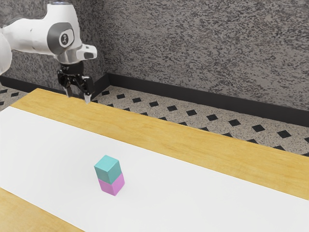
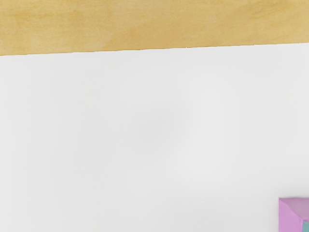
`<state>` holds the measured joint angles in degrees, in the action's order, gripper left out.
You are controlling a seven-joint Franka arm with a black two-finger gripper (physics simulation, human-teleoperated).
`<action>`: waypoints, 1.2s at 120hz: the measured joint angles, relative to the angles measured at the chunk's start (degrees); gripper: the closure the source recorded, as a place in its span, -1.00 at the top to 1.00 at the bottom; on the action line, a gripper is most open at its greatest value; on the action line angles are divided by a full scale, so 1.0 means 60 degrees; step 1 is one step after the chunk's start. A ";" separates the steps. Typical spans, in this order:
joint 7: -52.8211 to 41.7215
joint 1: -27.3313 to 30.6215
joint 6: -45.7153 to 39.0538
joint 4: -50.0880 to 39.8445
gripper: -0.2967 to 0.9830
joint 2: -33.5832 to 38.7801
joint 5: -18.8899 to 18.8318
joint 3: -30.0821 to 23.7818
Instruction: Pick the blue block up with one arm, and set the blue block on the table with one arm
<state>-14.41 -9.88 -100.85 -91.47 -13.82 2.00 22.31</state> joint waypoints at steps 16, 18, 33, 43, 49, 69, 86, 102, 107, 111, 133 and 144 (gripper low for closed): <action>0.0081 0.0005 -0.0875 -0.0147 0.50 -0.0272 0.0359 -0.0315; 0.0126 0.0016 -0.0953 -0.0168 0.50 -0.0284 0.0383 -0.0445; 0.0530 -0.0032 -0.1389 -0.0275 0.50 -0.0370 0.0489 -0.1165; 0.0780 -0.0036 -0.1689 -0.0628 0.50 -0.0438 0.0523 -0.1273; 0.0913 -0.0053 -0.1962 -0.0962 0.50 -0.0576 0.0536 -0.1305; 0.1265 -0.0068 -0.2778 -0.1904 0.50 -0.0837 0.0554 -0.1455; 0.1422 -0.0067 -0.3194 -0.2512 0.50 -0.0651 0.0490 -0.1666; 0.1514 -0.0068 -0.3394 -0.3012 0.50 -0.0333 0.0451 -0.1894; 0.1532 -0.0067 -0.3434 -0.3105 0.50 -0.0276 0.0444 -0.1965; 0.1546 -0.0066 -0.3459 -0.3198 0.50 -0.0206 0.0437 -0.2030; 0.1609 -0.0074 -0.3549 -0.4088 0.50 0.0654 0.0418 -0.2313; 0.1634 -0.0083 -0.3564 -0.4661 0.50 0.1188 0.0416 -0.2473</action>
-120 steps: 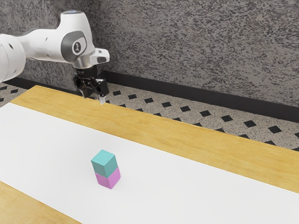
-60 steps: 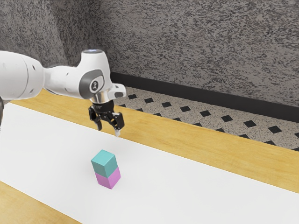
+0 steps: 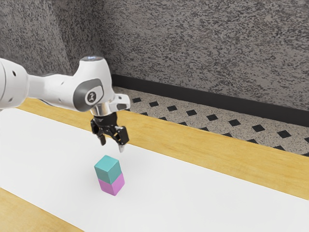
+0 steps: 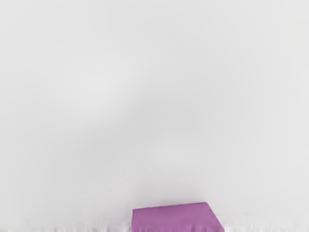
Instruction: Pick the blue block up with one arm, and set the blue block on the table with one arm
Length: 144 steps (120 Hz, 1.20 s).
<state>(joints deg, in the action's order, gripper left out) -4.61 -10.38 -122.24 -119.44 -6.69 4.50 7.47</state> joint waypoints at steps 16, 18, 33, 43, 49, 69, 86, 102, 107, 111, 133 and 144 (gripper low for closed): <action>0.0031 0.0017 -0.0008 -0.0813 0.50 0.0669 -0.0002 -0.0205; 0.0034 0.0013 -0.0009 -0.0877 0.50 0.0720 -0.0002 -0.0226; 0.0056 -0.0041 -0.0021 -0.1137 0.50 0.0835 -0.0002 -0.0346; 0.0062 -0.0109 -0.0027 -0.1316 0.50 0.0941 -0.0002 -0.0373; 0.0061 -0.0136 -0.0031 -0.1364 0.50 0.0967 -0.0003 -0.0393; 0.0058 -0.0226 -0.0032 -0.1395 0.51 0.0987 -0.0153 -0.0404; 0.0054 -0.0255 -0.0007 -0.1396 0.50 0.1059 -0.0200 -0.0410; 0.0050 -0.0287 0.0044 -0.1403 0.50 0.1163 -0.0217 -0.0398; 0.0049 -0.0294 0.0058 -0.1407 0.50 0.1174 -0.0230 -0.0397; 0.0048 -0.0298 0.0069 -0.1409 0.50 0.1179 -0.0258 -0.0396; -0.0020 -0.0365 0.0105 -0.1411 0.50 0.1184 -0.0331 -0.0319; -0.0072 -0.0451 0.0114 -0.1411 0.50 0.1183 -0.0343 -0.0208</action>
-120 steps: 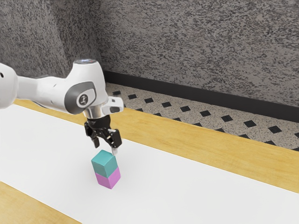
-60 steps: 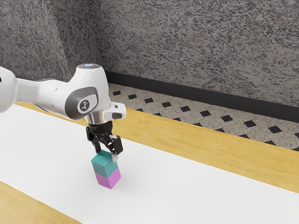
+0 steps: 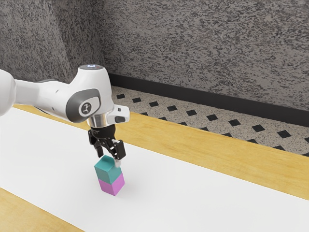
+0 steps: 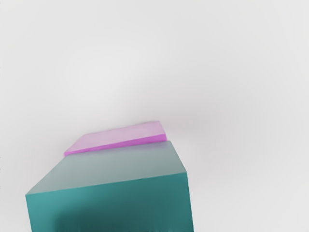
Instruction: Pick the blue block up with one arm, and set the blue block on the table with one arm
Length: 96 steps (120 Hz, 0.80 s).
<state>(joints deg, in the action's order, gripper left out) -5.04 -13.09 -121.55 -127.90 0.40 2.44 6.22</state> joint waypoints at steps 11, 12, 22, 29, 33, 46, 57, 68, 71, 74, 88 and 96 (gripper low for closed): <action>-0.0051 0.0001 0.0006 0.0000 0.50 -0.0051 -0.0002 0.0039; -0.0055 0.0004 0.0006 0.0000 0.50 -0.0058 -0.0001 0.0040; -0.0094 0.0037 0.0009 -0.0006 0.50 -0.0100 -0.0004 0.0046; -0.0119 0.0065 0.0007 -0.0012 0.50 -0.0121 -0.0006 0.0047; -0.0132 0.0083 0.0004 -0.0018 0.50 -0.0146 -0.0006 0.0047; -0.0169 0.0159 -0.0011 -0.0028 0.50 -0.0203 -0.0005 0.0047; -0.0195 0.0270 -0.0048 -0.0029 0.50 -0.0334 -0.0003 0.0047; -0.0216 0.0468 -0.0111 -0.0028 0.50 -0.0520 0.0005 0.0047; -0.0221 0.0533 -0.0148 -0.0023 0.50 -0.0586 0.0010 0.0047; -0.0226 0.0599 -0.0204 -0.0018 0.50 -0.0666 0.0021 0.0045; -0.0247 0.0691 -0.0512 -0.0002 0.50 -0.0950 0.0070 0.0014; -0.0254 0.0595 -0.0647 0.0006 0.47 -0.1043 0.0090 0.0006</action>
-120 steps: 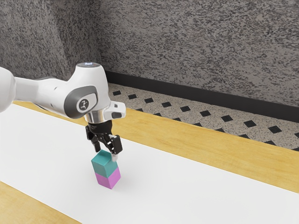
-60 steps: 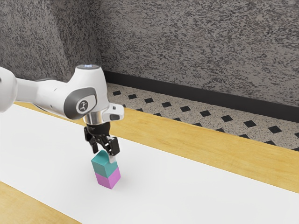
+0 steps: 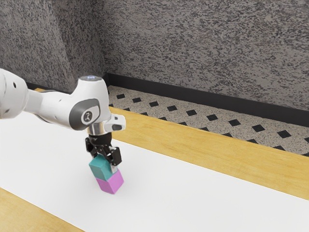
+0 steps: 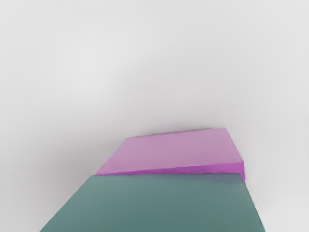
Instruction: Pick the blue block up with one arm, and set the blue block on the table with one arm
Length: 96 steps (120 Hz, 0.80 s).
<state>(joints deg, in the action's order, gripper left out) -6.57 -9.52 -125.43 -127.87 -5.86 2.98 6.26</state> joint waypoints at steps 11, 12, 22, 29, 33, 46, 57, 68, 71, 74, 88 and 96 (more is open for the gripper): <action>0.0004 -0.0048 -0.0129 0.0006 0.16 -0.0032 0.0017 -0.0006; 0.0006 -0.0051 -0.0138 0.0006 0.14 -0.0033 0.0015 -0.0006; 0.0050 -0.0061 -0.0224 0.0008 0.03 -0.0037 -0.0036 -0.0013; 0.0105 -0.0067 -0.0272 0.0009 -0.01 -0.0037 -0.0098 -0.0014; 0.0142 -0.0070 -0.0295 0.0013 -0.04 -0.0037 -0.0134 -0.0014; 0.0271 -0.0113 -0.0308 0.0617 -0.16 -0.0052 -0.0295 -0.0024; 0.0432 -0.0267 0.0059 0.2227 -0.26 -0.0370 -0.0663 -0.0021; 0.0583 -0.0347 0.0502 0.3841 -0.33 -0.1414 -0.0937 -0.0025; 0.0618 -0.0353 0.0597 0.4193 -0.34 -0.1778 -0.0985 -0.0026; 0.0652 -0.0353 0.0680 0.4532 -0.34 -0.2184 -0.1020 -0.0029; 0.0795 -0.0448 0.0947 0.5762 -0.39 -0.4030 -0.1096 -0.0043; 0.0867 -0.0520 0.1026 0.6013 -0.40 -0.4647 -0.1109 -0.0056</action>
<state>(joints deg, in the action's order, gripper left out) -1.37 -12.64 -119.28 -91.79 -33.74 -3.67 5.92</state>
